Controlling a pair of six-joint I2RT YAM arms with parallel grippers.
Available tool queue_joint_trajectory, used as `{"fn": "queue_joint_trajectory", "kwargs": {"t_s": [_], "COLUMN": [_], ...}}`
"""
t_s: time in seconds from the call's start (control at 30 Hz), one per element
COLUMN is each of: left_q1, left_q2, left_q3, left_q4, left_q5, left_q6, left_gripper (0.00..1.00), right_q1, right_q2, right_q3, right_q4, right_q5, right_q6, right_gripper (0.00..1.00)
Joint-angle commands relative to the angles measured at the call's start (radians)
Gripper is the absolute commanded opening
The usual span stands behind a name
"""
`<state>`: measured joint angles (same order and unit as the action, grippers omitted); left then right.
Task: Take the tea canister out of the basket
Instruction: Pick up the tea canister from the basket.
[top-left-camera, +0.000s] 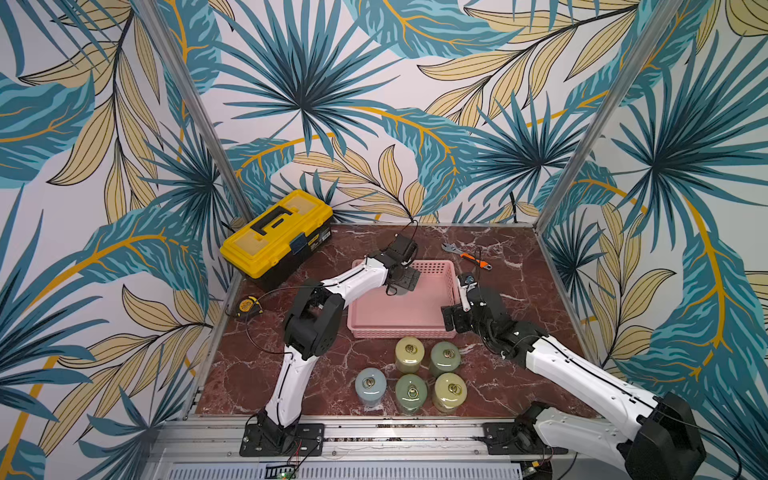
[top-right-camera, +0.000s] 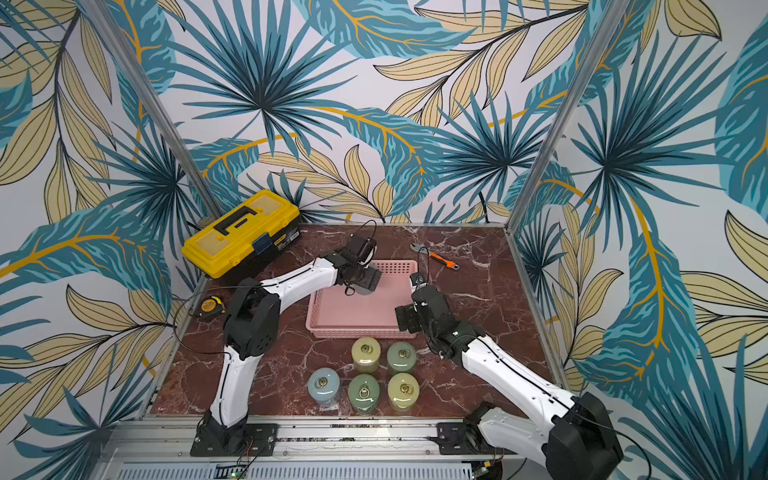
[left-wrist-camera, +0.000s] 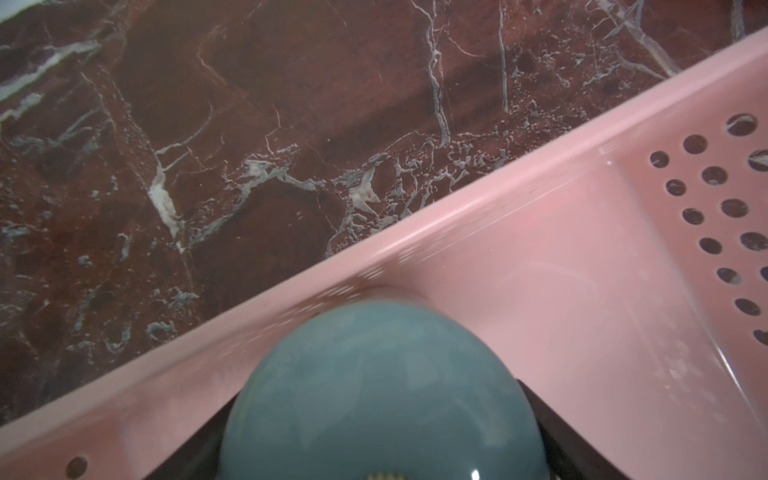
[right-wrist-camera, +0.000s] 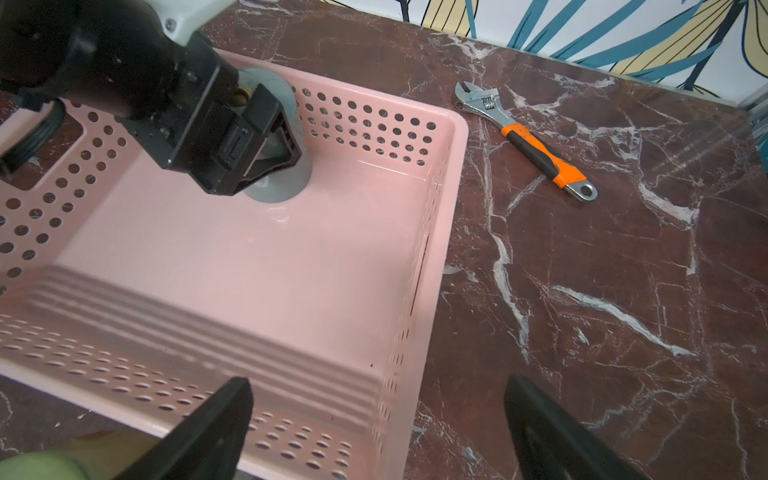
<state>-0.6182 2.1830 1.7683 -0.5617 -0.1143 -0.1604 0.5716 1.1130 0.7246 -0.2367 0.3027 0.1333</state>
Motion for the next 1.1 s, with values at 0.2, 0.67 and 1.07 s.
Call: {"fn": "queue_joint_trajectory", "kwargs": {"t_s": [0.2,0.67,1.07], "left_q1": [0.003,0.004,0.000], "left_q2": [-0.010,-0.120,-0.188], "left_q3": [0.049,0.025,-0.009], "left_q4": [-0.008,-0.029,-0.040], "left_q5": [0.009,0.034,0.044], "left_q6": [0.009,-0.003,-0.008], "left_gripper": [0.65,0.46,0.46], "right_q1": [-0.003,-0.003,-0.003], "right_q2": [0.011,0.015,0.020], "right_q3": [-0.013,-0.016,-0.019], "right_q4": [0.008,0.047,0.052], "right_q5": [0.014,0.016,0.029], "right_q6": [-0.010,-0.006,-0.005], "right_gripper": [0.99,0.99,0.99]}}
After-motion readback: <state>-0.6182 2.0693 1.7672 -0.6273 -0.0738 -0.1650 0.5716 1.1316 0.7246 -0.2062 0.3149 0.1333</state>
